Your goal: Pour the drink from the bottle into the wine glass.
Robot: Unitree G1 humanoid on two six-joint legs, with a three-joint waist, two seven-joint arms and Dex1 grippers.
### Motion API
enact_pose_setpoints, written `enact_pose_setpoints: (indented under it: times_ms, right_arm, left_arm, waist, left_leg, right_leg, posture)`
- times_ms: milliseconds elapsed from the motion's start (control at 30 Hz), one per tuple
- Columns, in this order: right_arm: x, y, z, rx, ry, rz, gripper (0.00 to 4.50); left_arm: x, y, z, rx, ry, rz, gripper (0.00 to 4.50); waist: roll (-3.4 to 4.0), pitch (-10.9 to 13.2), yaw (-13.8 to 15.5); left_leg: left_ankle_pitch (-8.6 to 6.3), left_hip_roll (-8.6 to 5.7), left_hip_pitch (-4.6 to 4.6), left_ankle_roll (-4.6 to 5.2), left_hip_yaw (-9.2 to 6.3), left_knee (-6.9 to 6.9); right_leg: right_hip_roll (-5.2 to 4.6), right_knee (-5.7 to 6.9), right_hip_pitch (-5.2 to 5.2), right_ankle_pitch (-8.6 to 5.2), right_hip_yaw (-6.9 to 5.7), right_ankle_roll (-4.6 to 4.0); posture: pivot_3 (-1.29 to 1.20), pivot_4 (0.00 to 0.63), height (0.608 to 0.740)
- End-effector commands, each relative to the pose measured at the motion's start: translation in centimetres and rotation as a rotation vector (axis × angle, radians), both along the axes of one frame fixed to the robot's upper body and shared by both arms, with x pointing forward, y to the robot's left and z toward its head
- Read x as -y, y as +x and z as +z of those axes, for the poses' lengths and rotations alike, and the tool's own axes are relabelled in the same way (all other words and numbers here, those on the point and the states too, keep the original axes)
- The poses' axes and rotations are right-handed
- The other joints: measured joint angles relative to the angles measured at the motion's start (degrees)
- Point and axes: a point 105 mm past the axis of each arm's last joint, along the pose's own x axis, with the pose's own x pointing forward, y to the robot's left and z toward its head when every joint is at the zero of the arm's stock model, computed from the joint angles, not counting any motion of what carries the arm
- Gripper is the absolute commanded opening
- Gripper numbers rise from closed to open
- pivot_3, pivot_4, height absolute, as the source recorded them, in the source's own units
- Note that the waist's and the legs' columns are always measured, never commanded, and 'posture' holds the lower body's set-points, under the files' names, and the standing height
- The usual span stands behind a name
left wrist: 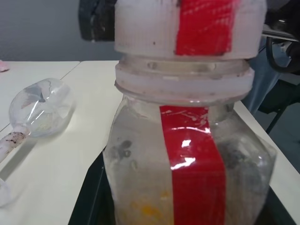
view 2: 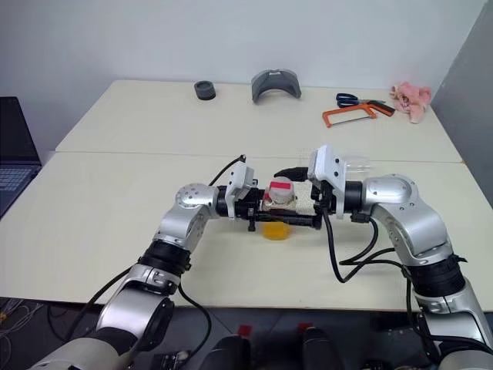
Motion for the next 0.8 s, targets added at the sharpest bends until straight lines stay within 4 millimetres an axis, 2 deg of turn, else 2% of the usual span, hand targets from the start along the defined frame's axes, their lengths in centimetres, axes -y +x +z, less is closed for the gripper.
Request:
enact_pose_setpoints:
  times_ms: [33, 333, 800]
  right_arm:
    - [-0.3, -0.6, 0.7, 0.055, -0.006, 0.034, 4.5]
    - [0.7, 0.1, 1.0, 0.074, 0.012, -0.062, 4.5]
    - [2.4, -1.0, 1.1, 0.025, 0.068, -0.196, 4.5]
  left_arm:
    - [0.1, 0.0, 1.8, 0.054, -0.055, 0.014, 1.61]
    - [0.0, 0.0, 1.9, 0.072, -0.056, 0.031, 1.61]
    - [0.3, 0.2, 2.0, 0.078, -0.069, 0.044, 1.61]
  waist:
    - [0.0, 0.0, 0.01]
    - [0.0, 0.0, 0.03]
    - [0.0, 0.0, 0.07]
  left_leg:
    - [0.0, 0.0, 0.0, 0.0, 0.0, 0.0]
    - [0.0, 0.0, 0.0, -0.01, 0.0, 0.0]
    - [0.0, -0.01, -0.01, 0.0, 0.01, 0.0]
  right_leg:
    - [0.0, 0.0, 0.0, 0.0, 0.0, 0.0]
    - [-0.01, 0.0, 0.0, 0.0, 0.0, 0.0]
    - [-0.02, 0.0, 0.0, 0.0, 0.0, 0.0]
  posture:
    - [0.0, 0.15, 0.74]
    - [0.0, 0.15, 0.74]
    - [0.0, 0.15, 0.74]
